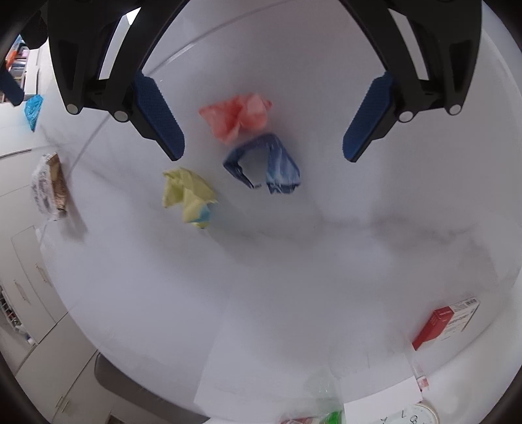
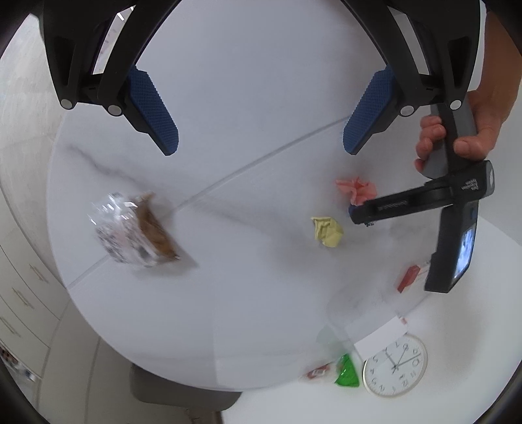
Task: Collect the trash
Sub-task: 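Grasp the blue crumpled cloth with the left tool while the right tool grasps yellow crumpled paper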
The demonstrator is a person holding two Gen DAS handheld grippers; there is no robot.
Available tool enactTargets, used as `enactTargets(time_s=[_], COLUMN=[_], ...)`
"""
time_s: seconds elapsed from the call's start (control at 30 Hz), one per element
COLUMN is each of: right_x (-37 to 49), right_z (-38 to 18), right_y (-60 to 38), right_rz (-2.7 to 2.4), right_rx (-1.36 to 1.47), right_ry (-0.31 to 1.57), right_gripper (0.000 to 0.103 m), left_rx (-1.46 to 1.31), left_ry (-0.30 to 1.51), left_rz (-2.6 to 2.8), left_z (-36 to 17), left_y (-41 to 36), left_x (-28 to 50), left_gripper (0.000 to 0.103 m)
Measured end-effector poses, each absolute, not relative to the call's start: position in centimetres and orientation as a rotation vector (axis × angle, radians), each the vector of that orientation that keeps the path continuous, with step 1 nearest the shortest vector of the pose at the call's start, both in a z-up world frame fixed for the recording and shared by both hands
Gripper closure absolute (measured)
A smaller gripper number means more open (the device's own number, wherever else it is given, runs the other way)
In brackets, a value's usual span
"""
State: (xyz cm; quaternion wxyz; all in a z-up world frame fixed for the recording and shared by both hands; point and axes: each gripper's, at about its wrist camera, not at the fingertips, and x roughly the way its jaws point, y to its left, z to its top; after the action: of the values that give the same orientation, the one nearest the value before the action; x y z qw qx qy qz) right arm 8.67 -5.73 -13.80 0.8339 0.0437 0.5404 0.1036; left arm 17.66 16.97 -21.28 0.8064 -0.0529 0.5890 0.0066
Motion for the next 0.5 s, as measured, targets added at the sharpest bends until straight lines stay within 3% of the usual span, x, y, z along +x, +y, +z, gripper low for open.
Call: enactTargets(time_s=[0.1,0.27,0.5], right_x=[10.4,12.5,14.4], right_z=[-14.5,-15.8,-16.9], right_y=[-4.8,-4.0,-2.1], right_rz=[0.240,0.273,0.323], right_rx=[0.074,0.061,0.014], right_ry=[1.162,1.185,1.194], right_gripper=[0.003,0.003,0.003], left_rx=[-0.106,-0.132,-0.166], left_ry=[1.284,1.310,1.299], left_rz=[0.008,-0.005,0.007], left_z=[-22.2,-23.1,-22.9], left_y=[17.1,17.6,19.0], left_x=[18.5,19.3,19.8], left_gripper=[0.026,0.054,0.067])
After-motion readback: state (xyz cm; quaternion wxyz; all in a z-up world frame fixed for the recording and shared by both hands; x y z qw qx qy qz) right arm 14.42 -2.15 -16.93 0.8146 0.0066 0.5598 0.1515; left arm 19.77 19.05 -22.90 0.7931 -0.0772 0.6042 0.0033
